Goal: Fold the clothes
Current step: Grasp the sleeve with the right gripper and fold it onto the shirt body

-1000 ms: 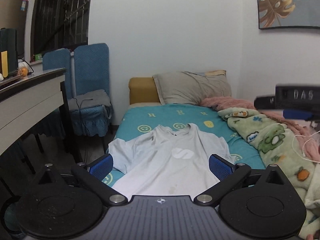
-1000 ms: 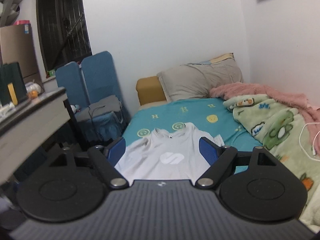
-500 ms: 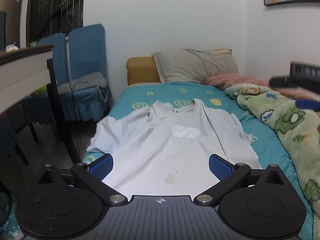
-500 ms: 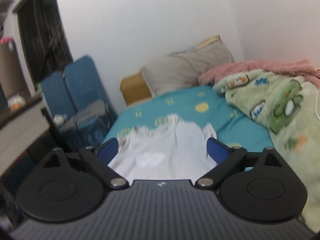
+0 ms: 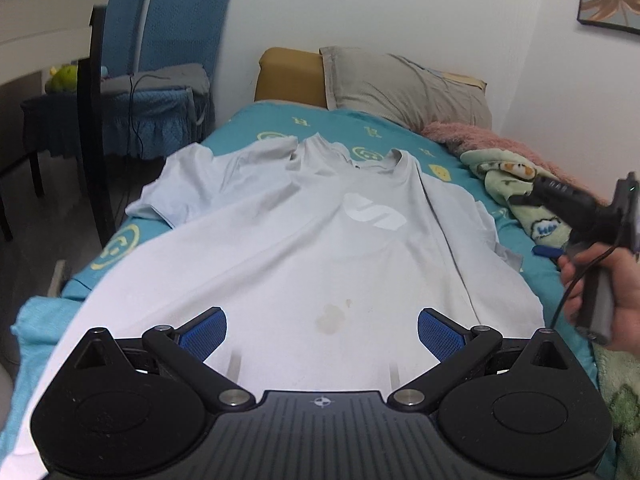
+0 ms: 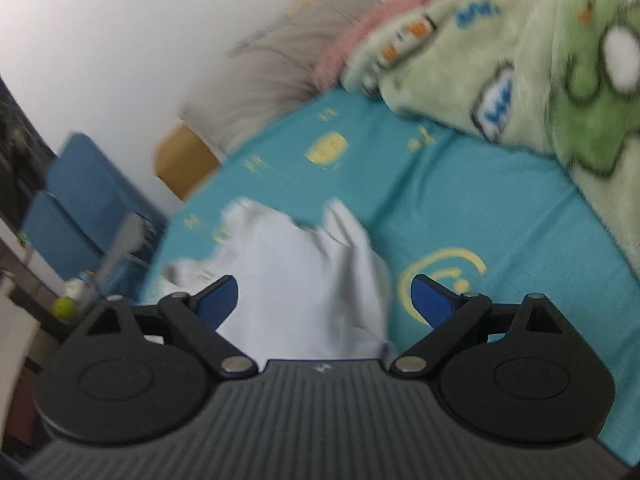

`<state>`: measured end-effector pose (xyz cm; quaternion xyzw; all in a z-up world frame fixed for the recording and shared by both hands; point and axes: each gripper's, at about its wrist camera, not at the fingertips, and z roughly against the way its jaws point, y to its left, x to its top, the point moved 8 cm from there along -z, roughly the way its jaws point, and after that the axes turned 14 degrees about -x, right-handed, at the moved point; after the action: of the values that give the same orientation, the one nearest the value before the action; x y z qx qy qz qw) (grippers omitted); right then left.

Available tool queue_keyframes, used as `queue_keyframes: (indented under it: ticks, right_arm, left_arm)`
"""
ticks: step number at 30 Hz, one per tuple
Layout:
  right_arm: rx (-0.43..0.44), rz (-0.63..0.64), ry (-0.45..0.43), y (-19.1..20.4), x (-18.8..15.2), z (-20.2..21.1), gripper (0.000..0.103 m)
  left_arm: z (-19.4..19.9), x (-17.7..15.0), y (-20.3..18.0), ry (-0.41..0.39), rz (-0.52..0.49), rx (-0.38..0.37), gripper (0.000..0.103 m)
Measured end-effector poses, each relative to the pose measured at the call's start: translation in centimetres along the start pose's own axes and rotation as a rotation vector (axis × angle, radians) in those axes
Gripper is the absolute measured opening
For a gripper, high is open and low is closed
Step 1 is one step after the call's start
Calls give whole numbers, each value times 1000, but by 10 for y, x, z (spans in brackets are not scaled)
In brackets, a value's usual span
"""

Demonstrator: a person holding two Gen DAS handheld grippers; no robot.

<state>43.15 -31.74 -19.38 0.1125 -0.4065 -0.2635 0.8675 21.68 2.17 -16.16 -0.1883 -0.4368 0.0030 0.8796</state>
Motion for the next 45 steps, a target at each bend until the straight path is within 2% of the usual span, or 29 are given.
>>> queue_keyframes:
  ticks: [1, 2, 4, 5, 8, 9, 12, 16, 19, 21, 22, 24, 25, 26, 27, 29, 32, 35, 39, 40, 41, 42, 43, 44, 45]
  right_arm:
    - [-20, 2, 15, -3, -6, -9, 92]
    - [-41, 4, 31, -5, -11, -18, 77]
    - [-70, 17, 71, -4, -22, -32, 65]
    - [-73, 57, 64, 3, -25, -33, 50]
    - [-85, 200, 19, 30, -32, -33, 18]
    - [-79, 257, -5, 42, -32, -30, 14]
    - [-59, 444, -110, 84, -36, -12, 12]
    - [20, 683, -220, 137, -58, 8, 11]
    - [75, 804, -184, 162, -90, 5, 12]
    - [110, 822, -144, 170, -107, 3, 14]
    - [129, 818, -120, 173, -111, 3, 16]
    - [175, 800, -67, 176, -112, 5, 34]
    - [226, 772, -46, 177, -109, 10, 54]
    - [274, 732, -48, 179, -103, 17, 69]
    - [300, 681, -66, 179, -94, 23, 73]
    - [348, 575, -104, 178, -76, 35, 73]
    - [334, 387, -134, 160, -45, 39, 74]
    - [285, 269, -110, 143, -28, 24, 75]
    - [210, 296, -57, 143, -29, -9, 68]
    - [193, 312, -26, 147, -33, -19, 63]
    - [177, 338, 3, 151, -38, -29, 46]
    - [159, 374, 7, 155, -41, -33, 35]
    - [141, 411, 9, 158, -45, -37, 14]
    - [132, 434, -7, 159, -44, -35, 10]
    - [131, 442, -28, 159, -40, -32, 9]
  left_arm:
    - [-6, -2, 3, 12, 9, 2, 103]
    - [-10, -4, 7, 23, 24, 4, 103]
    - [-14, -6, 15, 29, 69, -1, 103]
    - [-15, -7, 19, 31, 92, -4, 103]
    - [-15, -7, 30, 31, 159, -16, 103]
    - [-14, -6, 33, 29, 176, -23, 103]
    - [-12, -4, 40, 15, 200, -18, 103]
    - [-12, -1, 38, 2, 189, -17, 103]
    - [-10, -1, 34, -6, 157, -15, 103]
    - [-10, -2, 32, -8, 146, -15, 103]
    - [-10, -2, 31, -9, 140, -16, 103]
    - [-10, -2, 30, -11, 128, -16, 103]
    - [-10, -2, 29, -11, 127, -16, 103]
    - [-10, -3, 29, -10, 127, -16, 103]
    - [-10, -3, 30, -9, 130, -17, 103]
    - [-10, -4, 31, -6, 137, -18, 103]
    - [-11, -4, 32, -6, 148, -18, 103]
    - [-13, -2, 33, -13, 152, -21, 103]
    - [-17, -4, 36, -6, 163, -27, 103]
    - [-18, -5, 38, -3, 173, -31, 103]
    - [-18, -5, 39, -2, 181, -33, 103]
    - [-18, -5, 40, -3, 183, -32, 103]
    - [-18, -5, 40, -3, 184, -30, 103]
    - [-18, -5, 41, -5, 181, -26, 103]
    - [-18, -4, 41, -7, 178, -23, 103]
